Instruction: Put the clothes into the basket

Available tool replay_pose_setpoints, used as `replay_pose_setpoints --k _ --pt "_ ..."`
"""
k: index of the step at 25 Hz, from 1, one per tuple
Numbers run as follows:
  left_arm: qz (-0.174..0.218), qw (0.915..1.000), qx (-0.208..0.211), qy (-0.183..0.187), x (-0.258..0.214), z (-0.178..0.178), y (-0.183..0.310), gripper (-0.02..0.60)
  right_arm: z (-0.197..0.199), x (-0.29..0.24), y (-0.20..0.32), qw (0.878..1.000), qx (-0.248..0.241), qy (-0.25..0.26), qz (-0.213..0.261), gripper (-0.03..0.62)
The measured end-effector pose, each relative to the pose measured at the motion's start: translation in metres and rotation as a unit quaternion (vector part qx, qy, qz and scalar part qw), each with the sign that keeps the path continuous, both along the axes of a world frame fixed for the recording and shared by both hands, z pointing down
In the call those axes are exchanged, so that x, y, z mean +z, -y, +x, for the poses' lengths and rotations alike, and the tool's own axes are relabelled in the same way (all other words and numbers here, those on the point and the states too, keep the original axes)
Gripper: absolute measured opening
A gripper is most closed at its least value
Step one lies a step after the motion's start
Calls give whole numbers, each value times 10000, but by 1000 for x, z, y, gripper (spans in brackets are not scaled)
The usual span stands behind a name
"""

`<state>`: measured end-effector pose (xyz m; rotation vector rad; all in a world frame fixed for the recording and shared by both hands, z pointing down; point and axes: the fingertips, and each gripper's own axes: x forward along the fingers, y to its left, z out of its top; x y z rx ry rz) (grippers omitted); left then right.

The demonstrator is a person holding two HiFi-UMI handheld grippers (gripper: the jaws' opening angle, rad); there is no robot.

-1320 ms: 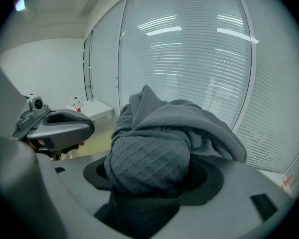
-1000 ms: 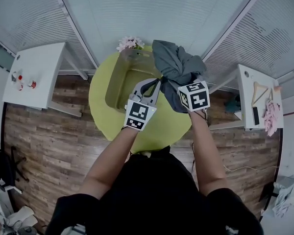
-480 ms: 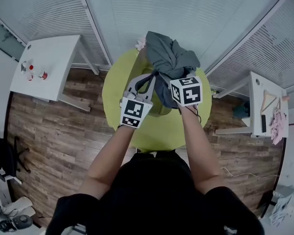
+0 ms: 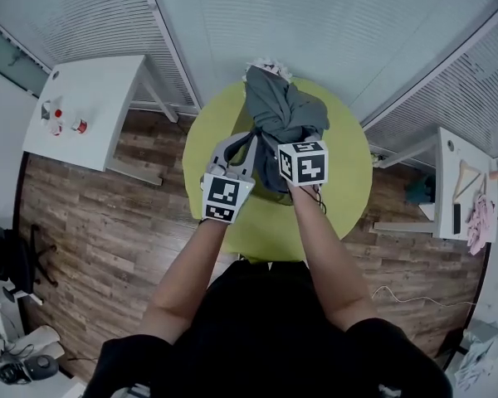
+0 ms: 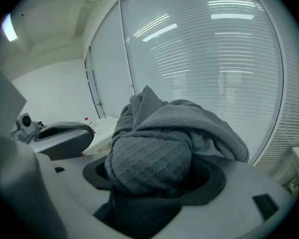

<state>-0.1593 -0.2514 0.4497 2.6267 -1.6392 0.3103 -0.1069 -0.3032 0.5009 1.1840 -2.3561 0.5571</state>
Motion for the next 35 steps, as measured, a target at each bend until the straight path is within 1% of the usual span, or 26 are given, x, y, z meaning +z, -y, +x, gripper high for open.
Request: replay_pose_setpoints --k 5,9,12,20,24,27,32,35 --pt "-166 9999 0 19 19 0 3 9 -2 42 -3 9993 95 -93 -353 347" --pt "-253 9997 -16 27 29 0 7 9 3 74 -4 9971 250 -61 -715 348" --pt "-292 9996 -15 30 34 1 10 9 5 90 -2 9958 327 -118 -846 351" --pt "-389 9991 2 157 51 6 22 9 2 111 7 9935 384 -218 -1050 359" --pt "-420 9989 -14 200 55 8 23 9 3 122 5 9907 397 -191 -1287 364" --pt "-428 9988 -1 241 57 9 25 9 4 127 8 9894 431 -166 -1377 364" --pt "-458 9987 -42 230 59 8 29 9 2 145 8 9854 409 -258 -1636 370" --pt "-465 9987 -38 216 59 9 31 9 5 155 12 9851 445 -335 -1629 373"
